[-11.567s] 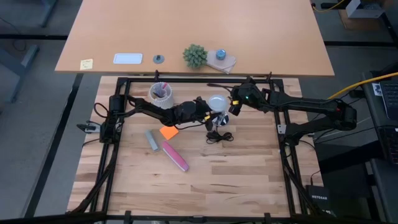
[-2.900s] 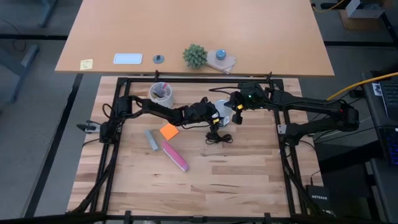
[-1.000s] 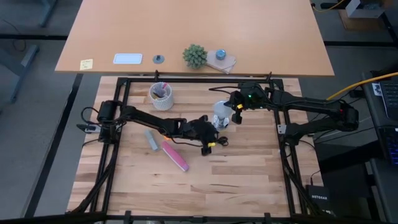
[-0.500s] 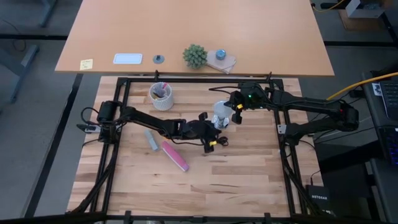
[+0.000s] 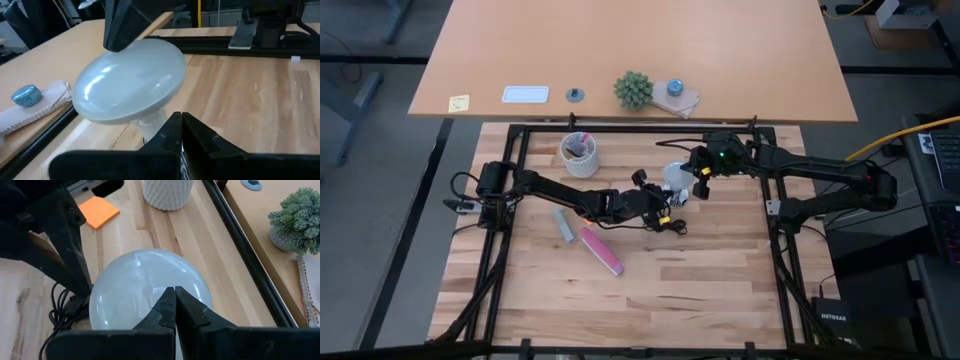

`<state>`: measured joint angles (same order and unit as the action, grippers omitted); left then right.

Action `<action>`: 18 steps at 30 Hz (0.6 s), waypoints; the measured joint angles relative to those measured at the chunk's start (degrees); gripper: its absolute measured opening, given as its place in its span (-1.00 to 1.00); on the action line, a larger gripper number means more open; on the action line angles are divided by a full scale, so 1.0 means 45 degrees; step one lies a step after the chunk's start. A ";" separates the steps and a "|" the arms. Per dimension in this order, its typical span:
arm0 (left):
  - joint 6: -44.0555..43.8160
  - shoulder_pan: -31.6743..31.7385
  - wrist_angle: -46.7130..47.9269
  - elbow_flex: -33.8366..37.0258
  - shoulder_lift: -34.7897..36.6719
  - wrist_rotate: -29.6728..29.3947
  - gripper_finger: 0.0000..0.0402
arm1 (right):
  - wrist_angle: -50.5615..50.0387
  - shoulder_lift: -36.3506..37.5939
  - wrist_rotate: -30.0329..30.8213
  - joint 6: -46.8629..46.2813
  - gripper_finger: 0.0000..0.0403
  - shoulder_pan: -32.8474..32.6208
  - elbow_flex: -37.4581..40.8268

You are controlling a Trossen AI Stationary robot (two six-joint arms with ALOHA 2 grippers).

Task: Screw lightbulb
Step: Insert the lightbulb into the lamp

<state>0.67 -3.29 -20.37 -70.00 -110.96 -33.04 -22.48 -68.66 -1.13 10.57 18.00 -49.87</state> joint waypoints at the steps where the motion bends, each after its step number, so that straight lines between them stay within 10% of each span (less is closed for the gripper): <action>1: 0.0034 -0.0003 -0.0047 0.0000 0.0000 -0.0008 -1.00 | -0.0002 0.0000 0.0000 0.0000 -0.99 0.0000 0.0000; 18: -0.0045 -0.0034 -0.0357 -0.0005 0.0000 -0.1690 -1.00 | -0.0073 0.0000 -0.0016 0.0000 -0.99 0.0005 -0.0005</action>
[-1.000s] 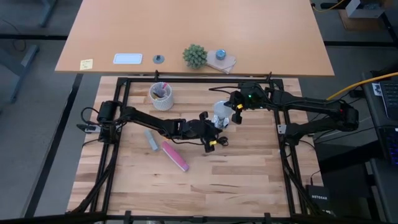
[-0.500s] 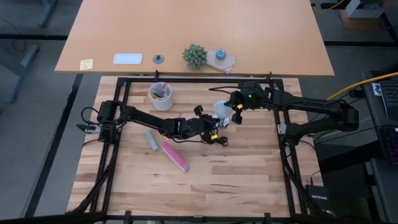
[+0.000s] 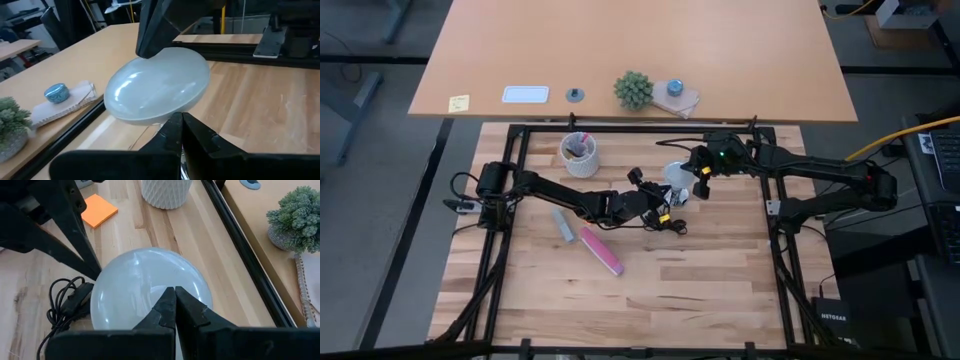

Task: Screw lightbulb
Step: Insert the lightbulb into the lamp

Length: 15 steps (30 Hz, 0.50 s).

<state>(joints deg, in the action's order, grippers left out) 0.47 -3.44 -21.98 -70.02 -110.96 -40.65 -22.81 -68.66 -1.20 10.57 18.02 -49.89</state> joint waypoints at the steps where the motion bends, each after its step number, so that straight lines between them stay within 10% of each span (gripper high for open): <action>1: -0.0019 0.0000 0.0011 0.0000 0.0000 -0.0075 -1.00 | 0.0000 0.0000 -0.0103 0.0000 -0.99 0.0000 0.0000; 15: -0.0146 0.0021 0.0156 0.0010 -0.0005 -0.1208 -1.00 | -0.0093 0.0000 -0.0548 0.0000 -0.99 0.0010 -0.0010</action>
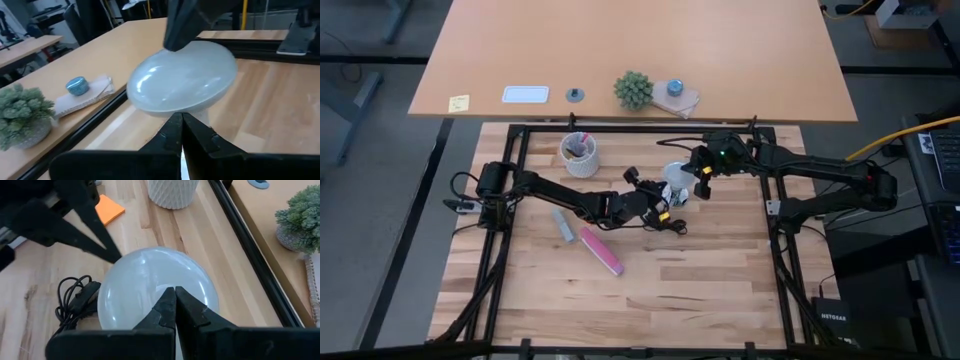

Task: Screw lightbulb
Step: Insert the lightbulb into the lamp

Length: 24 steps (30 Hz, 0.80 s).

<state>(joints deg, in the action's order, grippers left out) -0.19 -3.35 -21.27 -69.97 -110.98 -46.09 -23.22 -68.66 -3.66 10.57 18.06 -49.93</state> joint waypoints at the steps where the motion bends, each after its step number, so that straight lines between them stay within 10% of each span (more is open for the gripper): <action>1: 0.0000 0.0014 0.0004 0.0001 0.0000 -0.0056 -1.00 | -0.0018 0.0000 -0.0094 0.0000 -0.99 0.0000 0.0000; 10: -0.0010 0.0310 -0.0297 -0.0029 0.0024 -0.1063 -1.00 | -0.0058 -0.0024 -0.1681 -0.0004 -0.99 -0.0044 0.0015; 24: 0.1453 -0.0306 -0.0815 -0.0019 0.0233 -0.1803 -1.00 | 0.0015 -0.0015 -0.0480 -0.0005 -0.99 -0.0034 0.0015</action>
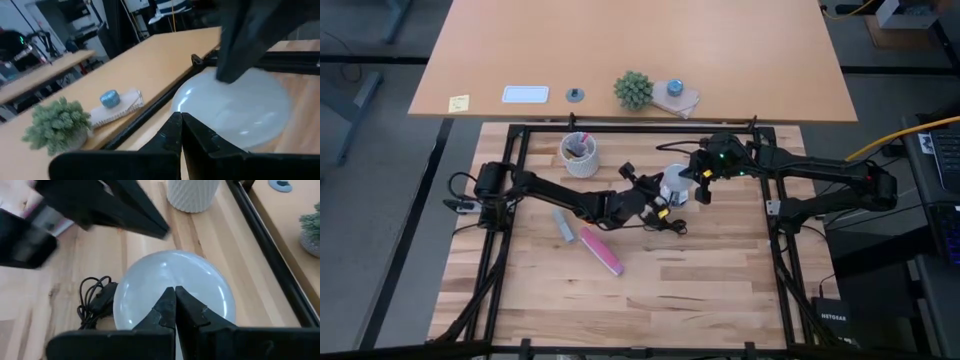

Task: Screw lightbulb
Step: Insert the lightbulb into the lamp

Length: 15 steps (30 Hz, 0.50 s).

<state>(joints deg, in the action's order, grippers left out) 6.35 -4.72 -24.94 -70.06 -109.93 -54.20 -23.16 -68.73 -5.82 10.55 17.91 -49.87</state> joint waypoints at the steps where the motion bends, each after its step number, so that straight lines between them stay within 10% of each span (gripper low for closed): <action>1: 0.0116 -0.0141 0.0009 0.0000 0.0119 -0.0072 -1.00 | 0.0000 0.0000 0.0090 0.0004 -0.99 0.0000 0.0000; 15: -0.0925 -0.1086 0.0796 -0.0005 0.0564 0.3353 -1.00 | 0.0238 0.0000 0.0485 0.0005 -0.99 0.0010 0.0005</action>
<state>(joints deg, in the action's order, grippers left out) 2.19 -9.61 -21.36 -70.08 -107.39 -39.11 -22.09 -68.73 -3.64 10.57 17.96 -49.84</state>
